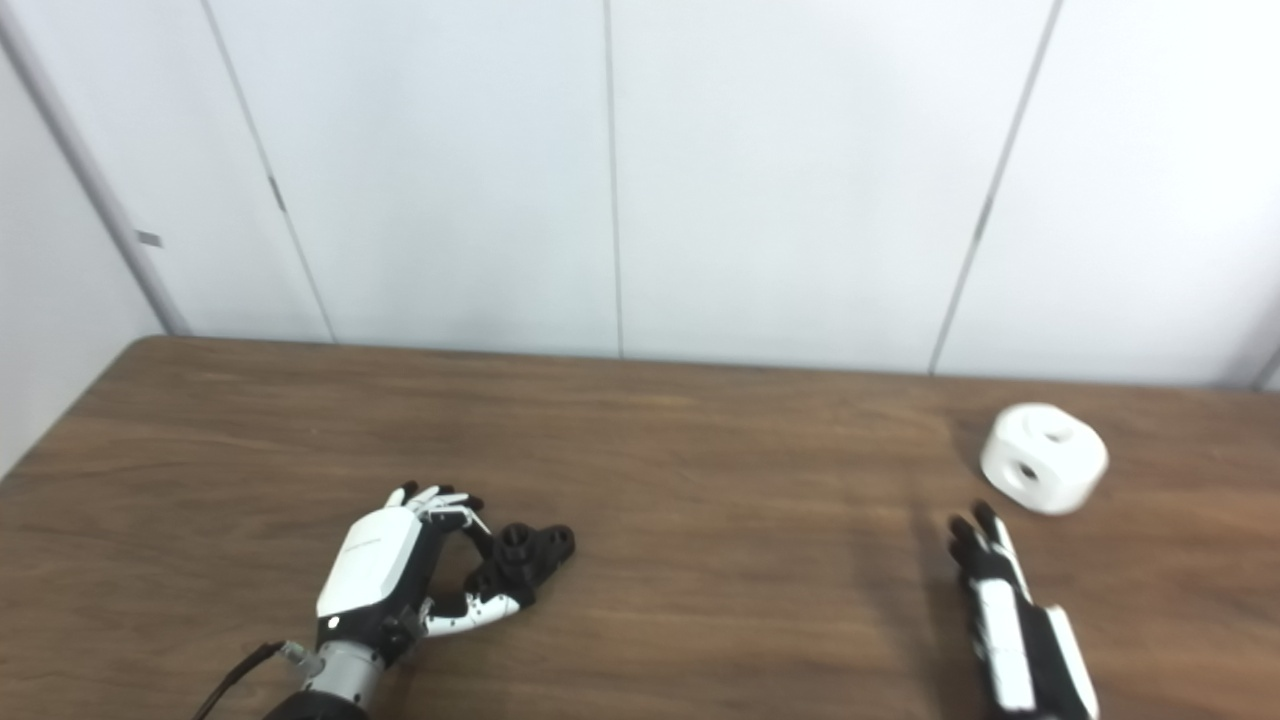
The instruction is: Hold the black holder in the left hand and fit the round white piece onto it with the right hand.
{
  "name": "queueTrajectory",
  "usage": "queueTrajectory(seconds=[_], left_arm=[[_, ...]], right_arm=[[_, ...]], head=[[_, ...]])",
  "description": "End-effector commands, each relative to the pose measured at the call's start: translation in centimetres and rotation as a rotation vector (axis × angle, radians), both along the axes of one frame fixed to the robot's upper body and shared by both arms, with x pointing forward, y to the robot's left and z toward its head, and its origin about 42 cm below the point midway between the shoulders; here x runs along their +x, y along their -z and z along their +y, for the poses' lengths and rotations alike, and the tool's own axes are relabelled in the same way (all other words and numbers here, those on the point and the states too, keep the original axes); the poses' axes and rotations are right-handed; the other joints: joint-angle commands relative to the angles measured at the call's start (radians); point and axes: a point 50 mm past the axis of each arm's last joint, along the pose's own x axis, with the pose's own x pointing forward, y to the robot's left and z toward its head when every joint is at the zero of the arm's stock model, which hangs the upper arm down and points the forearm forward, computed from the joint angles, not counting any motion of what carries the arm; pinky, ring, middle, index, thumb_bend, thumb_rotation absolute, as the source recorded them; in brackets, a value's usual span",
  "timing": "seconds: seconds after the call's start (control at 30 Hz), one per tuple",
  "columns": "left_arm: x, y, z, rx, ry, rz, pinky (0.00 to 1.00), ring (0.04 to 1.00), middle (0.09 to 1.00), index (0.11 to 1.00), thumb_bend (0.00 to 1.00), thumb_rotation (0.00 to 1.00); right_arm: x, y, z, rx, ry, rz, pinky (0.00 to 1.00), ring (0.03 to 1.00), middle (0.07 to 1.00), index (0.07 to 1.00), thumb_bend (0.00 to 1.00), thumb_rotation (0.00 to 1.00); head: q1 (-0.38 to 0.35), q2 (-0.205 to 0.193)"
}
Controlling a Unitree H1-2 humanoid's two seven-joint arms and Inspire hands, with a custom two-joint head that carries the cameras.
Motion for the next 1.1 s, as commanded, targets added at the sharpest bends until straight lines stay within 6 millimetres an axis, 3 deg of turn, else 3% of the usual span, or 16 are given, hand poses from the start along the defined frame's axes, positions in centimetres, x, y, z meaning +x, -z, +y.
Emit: queueTrajectory(seconds=[0.0,0.4,0.93,1.07], left_arm=[[-0.8,0.4,-0.9,0.007,0.054,0.012,1.0,0.9,0.799,0.484,0.52,0.05],[-2.2,0.7,-2.3,-0.026,0.104,0.021,1.0,0.901,0.807,0.485,0.52,0.05],[-2.8,1.2,-3.1,-0.006,0.138,0.028,1.0,0.905,0.804,0.484,0.52,0.05],[-2.8,1.4,-3.0,0.005,0.142,0.028,1.0,0.906,0.802,0.485,0.52,0.05]], right_arm=[[0.6,-1.9,0.6,-0.007,-0.009,-0.076,1.0,0.97,0.951,1.0,0.54,1.0],[0.6,-3.1,1.1,-0.019,-0.004,-0.069,1.0,0.956,0.93,1.0,0.56,1.0],[0.4,-3.3,-0.1,-0.053,0.032,-0.041,1.0,0.95,0.934,1.0,0.55,1.0],[0.6,-3.8,-1.0,-0.114,0.074,-0.038,1.0,0.959,0.935,1.0,0.55,0.83]], head=[[-0.008,0.011],[-0.05,0.086],[-0.065,0.094],[-0.108,0.077]])
